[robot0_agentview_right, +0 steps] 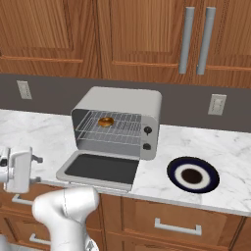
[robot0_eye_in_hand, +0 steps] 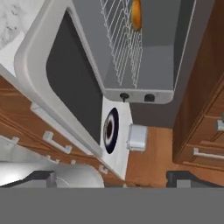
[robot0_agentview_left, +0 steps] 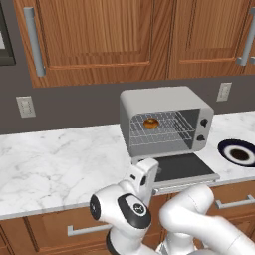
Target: Pick up the bagel from the plate, place it on the toaster oven rack, close the door, and set the timer.
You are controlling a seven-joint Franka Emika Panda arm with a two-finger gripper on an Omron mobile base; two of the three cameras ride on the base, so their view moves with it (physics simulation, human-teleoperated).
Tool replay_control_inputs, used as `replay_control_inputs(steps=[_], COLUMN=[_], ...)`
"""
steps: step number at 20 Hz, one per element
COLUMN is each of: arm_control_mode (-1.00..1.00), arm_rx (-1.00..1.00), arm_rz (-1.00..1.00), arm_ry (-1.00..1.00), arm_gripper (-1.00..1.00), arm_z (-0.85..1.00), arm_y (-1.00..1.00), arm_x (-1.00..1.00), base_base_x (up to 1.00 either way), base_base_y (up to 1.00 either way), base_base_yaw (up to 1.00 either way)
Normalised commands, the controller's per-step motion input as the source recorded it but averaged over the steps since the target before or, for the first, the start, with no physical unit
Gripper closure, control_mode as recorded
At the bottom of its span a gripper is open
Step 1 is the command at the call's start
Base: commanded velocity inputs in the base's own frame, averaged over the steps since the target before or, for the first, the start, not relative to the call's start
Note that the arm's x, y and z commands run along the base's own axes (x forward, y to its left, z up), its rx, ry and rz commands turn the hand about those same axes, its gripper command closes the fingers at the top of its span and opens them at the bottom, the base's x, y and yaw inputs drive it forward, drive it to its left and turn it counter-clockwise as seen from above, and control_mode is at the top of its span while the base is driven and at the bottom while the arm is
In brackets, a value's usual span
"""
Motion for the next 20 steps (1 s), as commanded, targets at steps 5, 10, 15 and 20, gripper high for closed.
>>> replay_control_inputs(steps=[5,10,15,20], arm_control_mode=[-1.00,-1.00,-1.00,-1.00], arm_rx=[-0.05,-0.02,-0.02,-0.01], arm_rz=[0.00,0.00,0.00,0.00], arm_ry=[0.10,0.16,0.18,0.11], arm_gripper=[-1.00,-1.00,-1.00,-1.00], arm_z=[-0.09,-0.23,-0.40,-0.41], arm_y=[0.00,0.00,0.00,0.01], arm_x=[0.22,0.27,0.25,0.25], base_base_x=[0.00,0.00,0.00,0.00], base_base_y=[0.00,0.00,0.00,0.00], base_base_yaw=[0.00,0.00,0.00,0.00])
